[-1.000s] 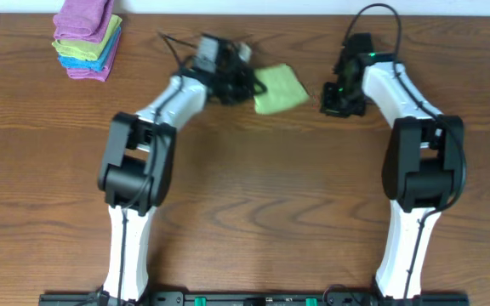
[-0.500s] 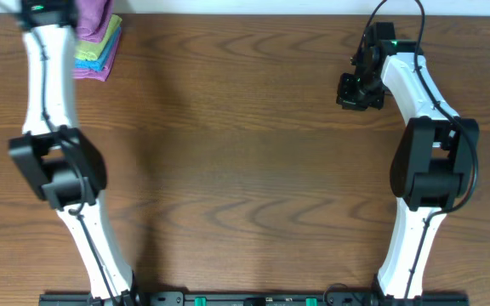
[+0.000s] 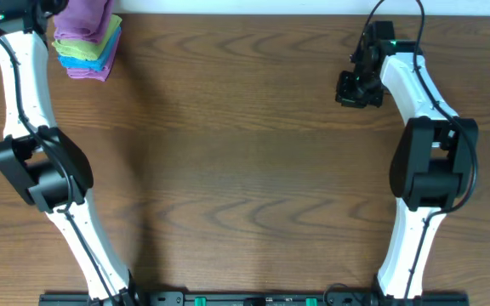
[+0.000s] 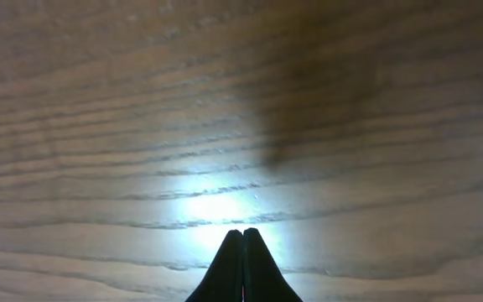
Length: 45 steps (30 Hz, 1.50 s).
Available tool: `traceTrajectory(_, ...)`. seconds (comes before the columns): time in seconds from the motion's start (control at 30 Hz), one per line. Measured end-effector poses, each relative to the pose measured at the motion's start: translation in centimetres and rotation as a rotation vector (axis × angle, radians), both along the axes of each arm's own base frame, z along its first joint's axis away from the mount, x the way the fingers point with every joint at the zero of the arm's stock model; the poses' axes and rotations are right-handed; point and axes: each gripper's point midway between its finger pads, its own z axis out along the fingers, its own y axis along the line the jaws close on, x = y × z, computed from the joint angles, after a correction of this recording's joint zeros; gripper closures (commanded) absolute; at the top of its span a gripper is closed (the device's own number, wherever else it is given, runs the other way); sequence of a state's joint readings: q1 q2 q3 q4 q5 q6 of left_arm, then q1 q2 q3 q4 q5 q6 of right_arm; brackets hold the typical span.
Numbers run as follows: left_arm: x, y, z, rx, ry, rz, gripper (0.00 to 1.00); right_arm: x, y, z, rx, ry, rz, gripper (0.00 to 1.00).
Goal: Fold the cloth
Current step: 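Lower the green bundle onto the towel stack and open the left gripper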
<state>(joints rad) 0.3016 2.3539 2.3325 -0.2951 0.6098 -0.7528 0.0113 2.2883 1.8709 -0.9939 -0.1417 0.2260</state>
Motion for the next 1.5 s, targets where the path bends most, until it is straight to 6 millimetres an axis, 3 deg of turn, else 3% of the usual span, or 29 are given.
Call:
traceTrajectory(0.13, 0.4, 1.1, -3.1, -0.014, 0.054, 0.024, 0.94, 0.0, 0.3, 0.0, 0.0, -0.001, 0.006, 0.98)
traceTrajectory(0.27, -0.4, 2.9, -5.3, -0.033, 0.133, 0.064, 0.94, 0.2, 0.3, 0.0, 0.0, -0.01, 0.006, 0.98)
traceTrajectory(0.43, -1.6, 4.4, -6.7, -0.031, 0.199, 0.09, 0.94, 0.8, 0.3, 0.2, 0.001, -0.036, 0.006, 0.98)
traceTrajectory(0.6, -2.4, 4.3, -8.0, -0.033, 0.266, 0.103, 0.94, 1.1, 0.3, 0.2, 0.001, -0.046, 0.006, 0.98)
traceTrajectory(0.87, -2.6, 4.3, -8.4, -0.01, 0.281, 0.104, 0.94, 1.3, 0.3, 0.3, 0.0, -0.056, 0.009, 0.98)
traceTrajectory(1.07, -0.6, 4.6, -5.2, 0.015, 0.119, 0.091, 0.94, 1.4, 0.3, 0.3, 0.0, -0.059, 0.009, 0.98)
traceTrajectory(1.2, -0.4, 4.7, -5.0, 0.007, 0.11, 0.103, 0.94, 1.5, 0.3, 0.3, 0.0, -0.062, 0.009, 0.98)
traceTrajectory(1.33, -0.2, 4.6, -5.8, -0.011, 0.118, 0.095, 0.94, 1.5, 0.3, 0.3, 0.0, -0.065, 0.009, 0.98)
traceTrajectory(1.5, 0.2, 4.3, -9.6, -0.051, 0.177, 0.082, 0.94, 1.5, 0.3, 0.3, 0.0, -0.066, 0.009, 0.98)
